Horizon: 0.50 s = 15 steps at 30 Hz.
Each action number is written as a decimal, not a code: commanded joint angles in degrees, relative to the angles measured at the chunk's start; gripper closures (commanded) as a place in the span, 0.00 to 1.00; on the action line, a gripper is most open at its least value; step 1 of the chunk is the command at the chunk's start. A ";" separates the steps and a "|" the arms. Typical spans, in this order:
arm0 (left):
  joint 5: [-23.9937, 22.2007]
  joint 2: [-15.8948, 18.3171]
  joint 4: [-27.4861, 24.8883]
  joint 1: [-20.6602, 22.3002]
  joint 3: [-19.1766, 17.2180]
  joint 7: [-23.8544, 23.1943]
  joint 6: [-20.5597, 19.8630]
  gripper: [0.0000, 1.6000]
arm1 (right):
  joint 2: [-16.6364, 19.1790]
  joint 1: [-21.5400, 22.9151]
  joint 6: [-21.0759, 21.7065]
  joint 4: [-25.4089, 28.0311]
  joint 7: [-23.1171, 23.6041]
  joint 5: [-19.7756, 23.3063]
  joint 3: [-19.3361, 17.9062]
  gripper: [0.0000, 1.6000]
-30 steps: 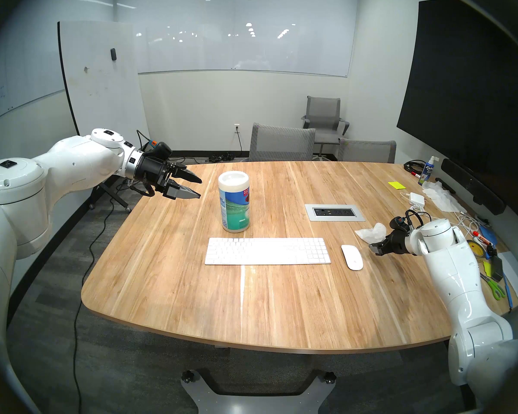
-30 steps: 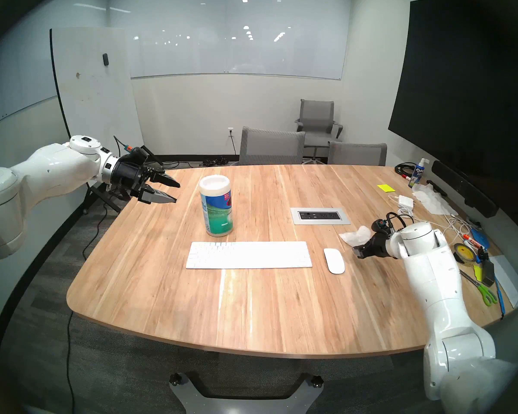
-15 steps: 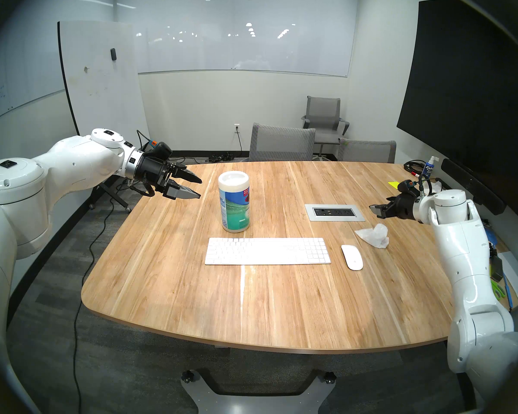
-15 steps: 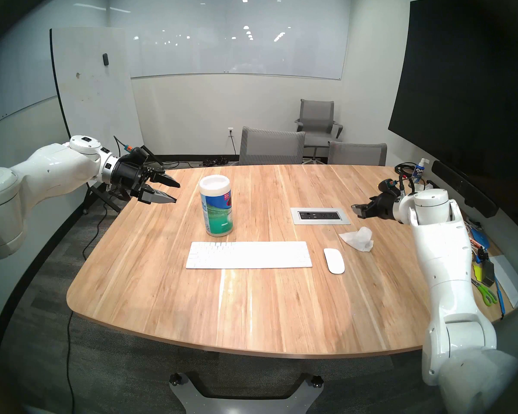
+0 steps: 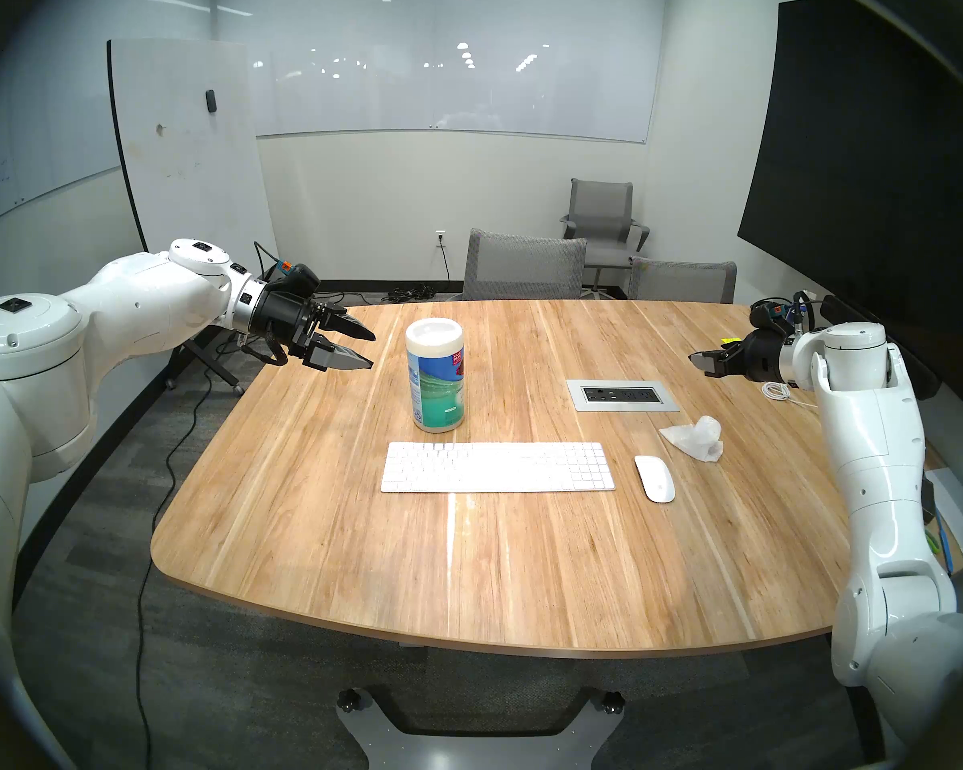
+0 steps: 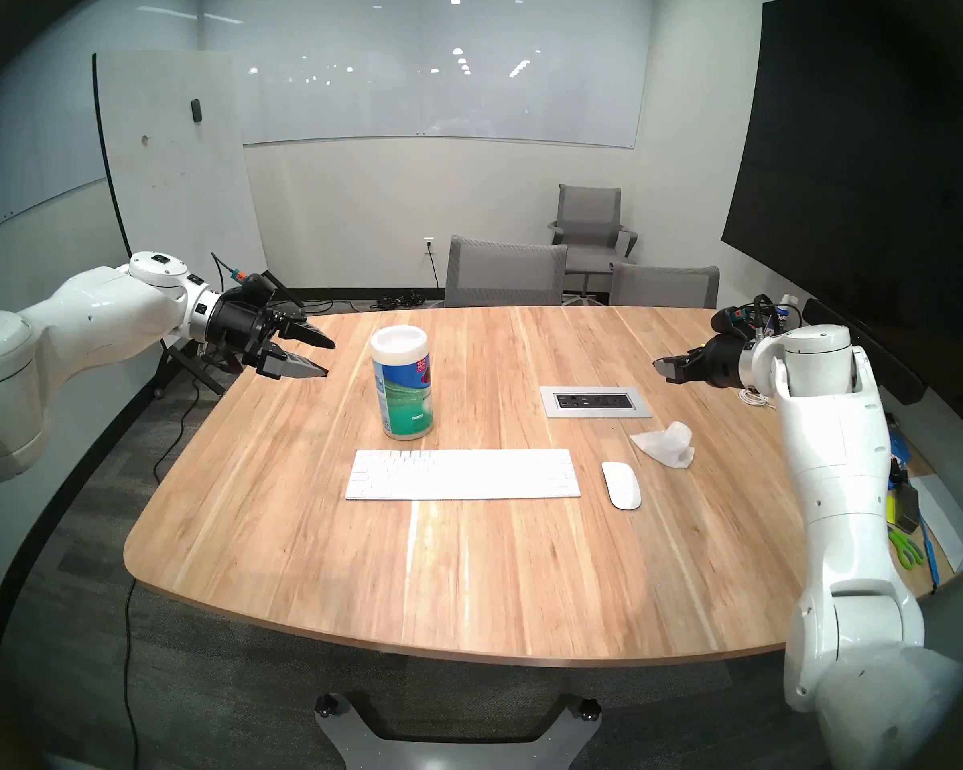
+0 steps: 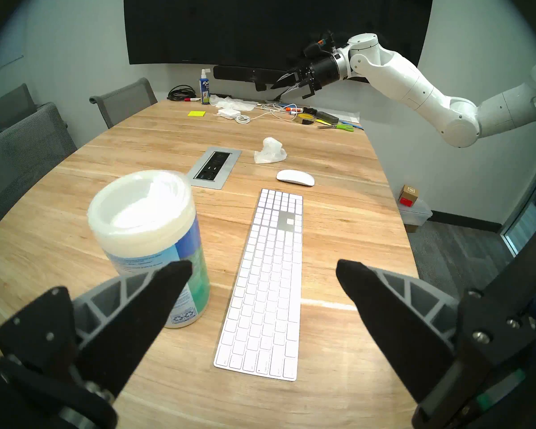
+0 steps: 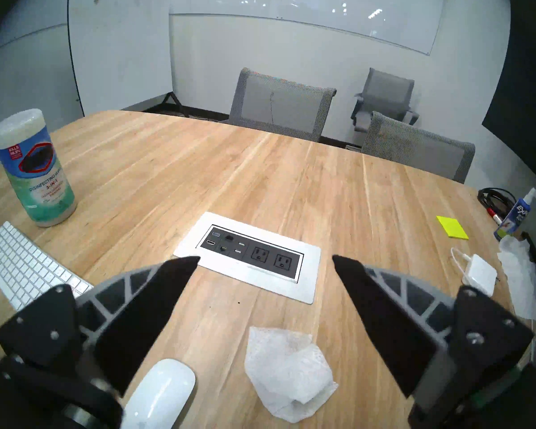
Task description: Wipe the keyboards and mice with a disinfecting wipe, then set the wipe down
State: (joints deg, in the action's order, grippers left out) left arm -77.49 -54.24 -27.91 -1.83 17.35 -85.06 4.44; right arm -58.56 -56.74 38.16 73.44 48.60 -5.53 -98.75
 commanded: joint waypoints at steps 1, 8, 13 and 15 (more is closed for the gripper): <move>-0.59 -0.01 0.10 1.43 -0.19 0.06 -0.10 0.00 | 1.16 -0.33 0.24 1.58 0.39 0.03 -0.71 0.00; -0.64 -0.01 0.11 1.45 -0.13 0.06 -0.09 0.00 | 0.53 -2.12 0.43 1.16 0.76 1.30 -3.49 0.00; -0.67 -0.02 0.11 1.46 -0.09 0.06 -0.09 0.00 | 0.35 -2.22 0.38 1.25 0.84 1.19 -3.74 0.00; -0.67 -0.02 0.11 1.46 -0.09 0.06 -0.08 0.00 | 0.30 -2.24 0.34 1.26 0.87 1.16 -3.82 0.00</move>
State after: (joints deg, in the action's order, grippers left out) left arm -77.60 -54.24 -27.91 -1.81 17.46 -85.06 4.44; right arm -58.12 -59.60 39.18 73.70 49.74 -4.92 -101.57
